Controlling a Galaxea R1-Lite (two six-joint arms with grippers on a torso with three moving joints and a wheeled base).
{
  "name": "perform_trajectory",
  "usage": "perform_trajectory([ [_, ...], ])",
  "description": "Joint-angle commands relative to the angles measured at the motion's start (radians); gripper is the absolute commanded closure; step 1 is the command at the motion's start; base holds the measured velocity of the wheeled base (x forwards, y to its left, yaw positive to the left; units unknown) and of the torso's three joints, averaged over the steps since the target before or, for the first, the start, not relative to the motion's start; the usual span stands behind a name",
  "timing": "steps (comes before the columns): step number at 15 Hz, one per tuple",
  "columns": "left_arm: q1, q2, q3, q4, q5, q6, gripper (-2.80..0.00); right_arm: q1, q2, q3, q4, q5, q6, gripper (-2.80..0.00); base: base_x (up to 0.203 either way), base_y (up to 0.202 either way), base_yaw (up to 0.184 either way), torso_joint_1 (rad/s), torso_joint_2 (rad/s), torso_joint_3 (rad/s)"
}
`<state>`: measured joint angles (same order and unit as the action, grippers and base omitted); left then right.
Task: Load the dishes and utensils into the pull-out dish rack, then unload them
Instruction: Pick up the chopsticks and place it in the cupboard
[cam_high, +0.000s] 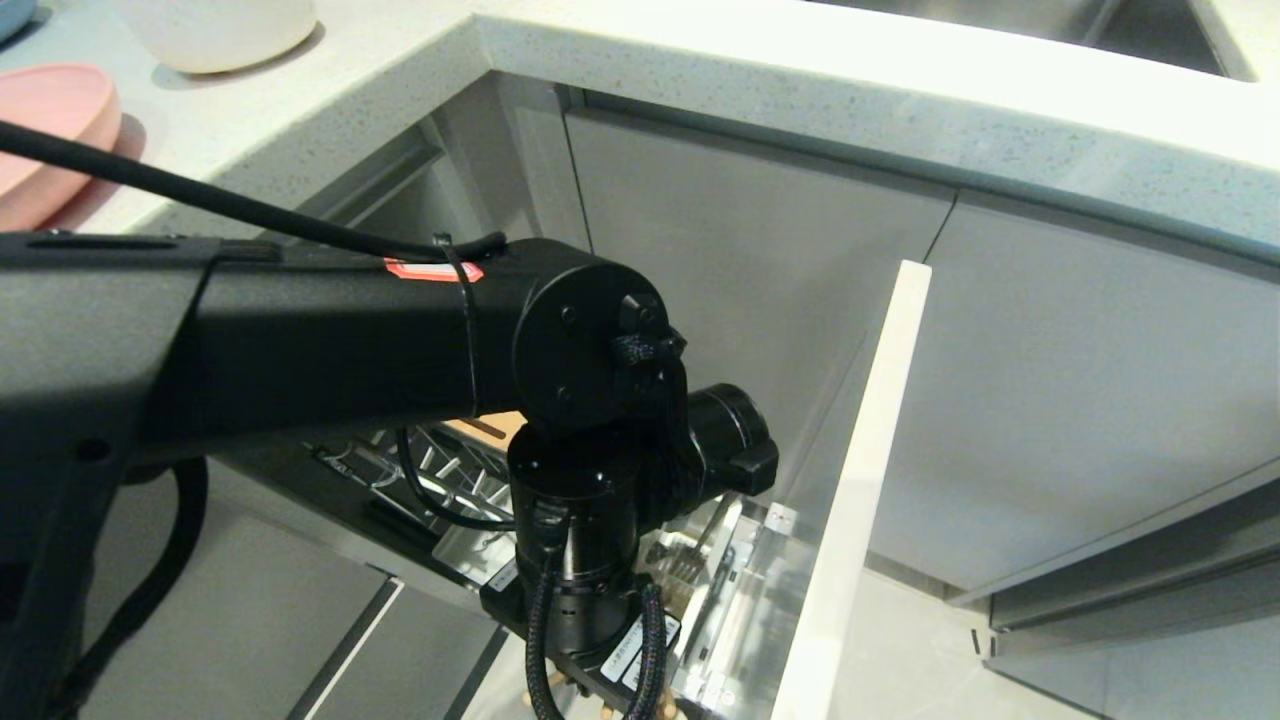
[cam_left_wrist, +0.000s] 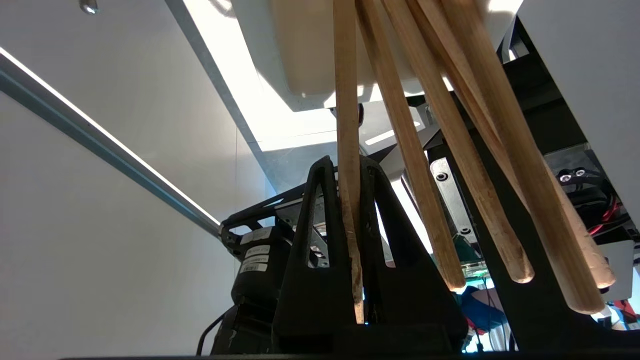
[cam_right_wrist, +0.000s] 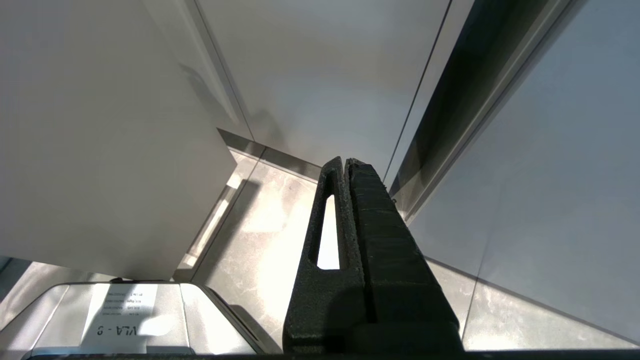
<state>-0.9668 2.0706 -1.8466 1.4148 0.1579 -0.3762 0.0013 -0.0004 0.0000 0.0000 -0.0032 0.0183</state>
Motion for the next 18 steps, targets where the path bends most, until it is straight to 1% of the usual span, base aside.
perform_trajectory([
  [1, 0.000, 0.002, -0.006, 0.010, 0.002, -0.003, 0.00, 0.000, 0.000, 0.002, 0.000, 0.000, 0.000, 0.00, 0.000, 0.000, 0.000, 0.000, 0.00, 0.000],
  [2, 0.000, 0.002, -0.008, 0.010, 0.002, -0.003, -2.21, 0.000, 0.000, 0.002, 0.000, 0.000, 0.000, 0.00, 0.000, 0.000, 0.000, 0.000, 0.00, 0.000],
  [3, 0.000, 0.001, -0.009, 0.010, 0.002, -0.003, -2.80, 0.000, 0.000, 0.002, 0.000, 0.000, 0.000, 0.00, 0.000, 0.000, 0.000, 0.000, 0.00, 0.000],
  [8, 0.003, -0.022, -0.023, 0.018, 0.005, -0.010, -2.80, 0.000, 0.000, 0.002, 0.000, 0.000, 0.000, 0.00, 0.000, 0.000, 0.000, 0.000, 0.00, 0.000],
  [11, 0.003, -0.060, -0.028, 0.019, 0.020, -0.010, -2.80, 0.000, 0.000, 0.002, 0.000, 0.000, 0.000, 0.00, 0.000, 0.000, 0.000, 0.000, 0.00, 0.000],
  [13, 0.003, -0.089, -0.028, 0.019, 0.052, -0.012, -2.80, 0.000, 0.000, 0.002, 0.000, 0.000, 0.000, 0.00, 0.000, 0.000, 0.000, 0.000, 0.00, 0.000],
  [15, 0.003, -0.115, -0.028, 0.019, 0.098, -0.015, -2.80, 0.000, 0.000, 0.002, 0.000, 0.000, 0.000, 0.00, 0.000, 0.000, 0.000, 0.000, 0.00, 0.000],
  [16, 0.003, -0.128, -0.028, 0.019, 0.121, -0.024, 0.00, 0.000, 0.000, 0.002, 0.000, 0.000, 0.000, 0.00, 0.000, 0.000, 0.000, 0.000, 0.00, 0.000],
  [18, 0.002, -0.145, -0.049, 0.016, 0.176, -0.067, 0.00, 0.000, 0.000, 0.002, 0.000, 0.000, 0.000, 0.00, 0.000, 0.000, 0.000, 0.000, 0.00, 0.000],
])
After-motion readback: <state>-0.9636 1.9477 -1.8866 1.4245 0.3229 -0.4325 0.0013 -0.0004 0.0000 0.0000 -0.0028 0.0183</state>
